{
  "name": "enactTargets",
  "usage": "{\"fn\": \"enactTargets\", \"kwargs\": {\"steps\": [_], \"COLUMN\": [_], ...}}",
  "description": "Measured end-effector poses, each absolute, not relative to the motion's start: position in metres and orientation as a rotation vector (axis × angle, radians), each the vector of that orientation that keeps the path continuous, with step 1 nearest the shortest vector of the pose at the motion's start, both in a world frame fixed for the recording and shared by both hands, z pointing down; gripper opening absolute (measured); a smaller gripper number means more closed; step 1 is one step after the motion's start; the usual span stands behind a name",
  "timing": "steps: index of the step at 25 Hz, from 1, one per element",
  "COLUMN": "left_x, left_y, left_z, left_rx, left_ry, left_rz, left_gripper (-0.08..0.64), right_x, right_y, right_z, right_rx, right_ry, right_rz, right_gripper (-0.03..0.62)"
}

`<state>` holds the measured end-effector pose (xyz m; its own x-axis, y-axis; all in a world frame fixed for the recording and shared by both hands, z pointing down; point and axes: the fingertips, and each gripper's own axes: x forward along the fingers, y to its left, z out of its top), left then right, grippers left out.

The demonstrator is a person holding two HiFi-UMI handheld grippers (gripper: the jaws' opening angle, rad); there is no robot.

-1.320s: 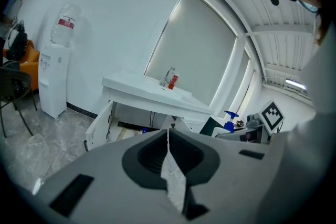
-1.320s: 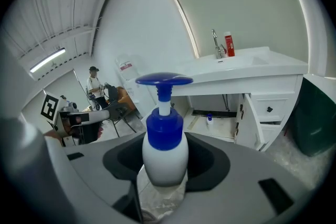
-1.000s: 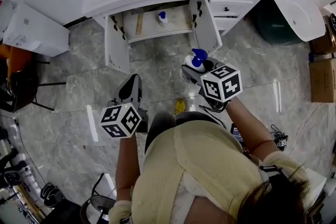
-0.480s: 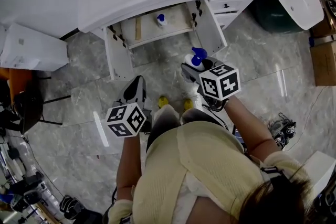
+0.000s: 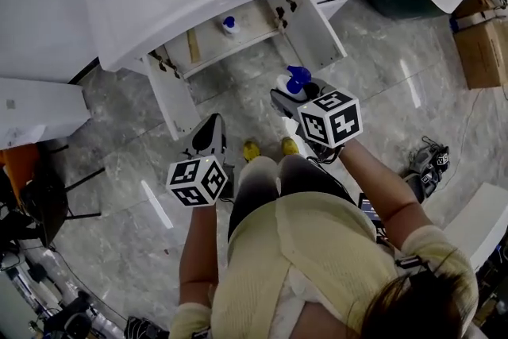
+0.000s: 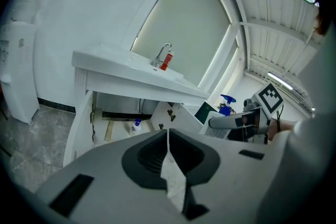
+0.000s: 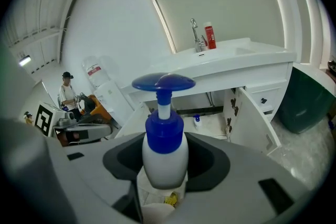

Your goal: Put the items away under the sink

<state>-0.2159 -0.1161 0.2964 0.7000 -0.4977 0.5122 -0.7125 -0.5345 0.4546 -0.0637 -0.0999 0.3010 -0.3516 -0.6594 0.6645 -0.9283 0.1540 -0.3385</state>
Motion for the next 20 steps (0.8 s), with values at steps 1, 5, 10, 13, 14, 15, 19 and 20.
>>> {"fn": "enactTargets", "kwargs": {"steps": [1, 5, 10, 13, 14, 15, 19, 20], "left_x": [-0.215, -0.210, -0.192, -0.184, -0.182, -0.179, -0.168, -0.167], "left_y": [-0.118, -0.130, -0.136, -0.142, -0.145, -0.147, -0.153, -0.155], "left_z": [0.301, 0.315, 0.331, 0.341, 0.344, 0.348, 0.370, 0.378], "left_rx": [2.252, 2.254, 2.272, 2.273, 2.270, 2.263, 2.247, 2.244], "left_ry": [-0.900, -0.856, -0.853, -0.898, -0.918, -0.935, -0.949, -0.951], "left_rz": [0.431, 0.446, 0.475, 0.491, 0.493, 0.492, 0.510, 0.522], "left_gripper": [0.046, 0.046, 0.046, 0.047, 0.046, 0.046, 0.048, 0.046], "right_x": [-0.065, -0.069, -0.060, -0.049, -0.045, -0.041, -0.028, -0.026], "right_y": [-0.100, -0.108, -0.117, -0.126, -0.131, -0.135, -0.150, -0.155], "right_z": [0.303, 0.309, 0.329, 0.346, 0.353, 0.359, 0.389, 0.396], "right_rx": [1.530, 1.554, 1.555, 1.573, 1.575, 1.575, 1.590, 1.595], "right_ry": [-2.063, -2.037, -2.032, -2.033, -2.034, -2.035, -2.020, -2.017], "right_rz": [1.027, 1.005, 0.980, 1.015, 1.033, 1.047, 1.058, 1.058], "right_gripper": [0.216, 0.216, 0.216, 0.216, 0.216, 0.216, 0.216, 0.216]}}
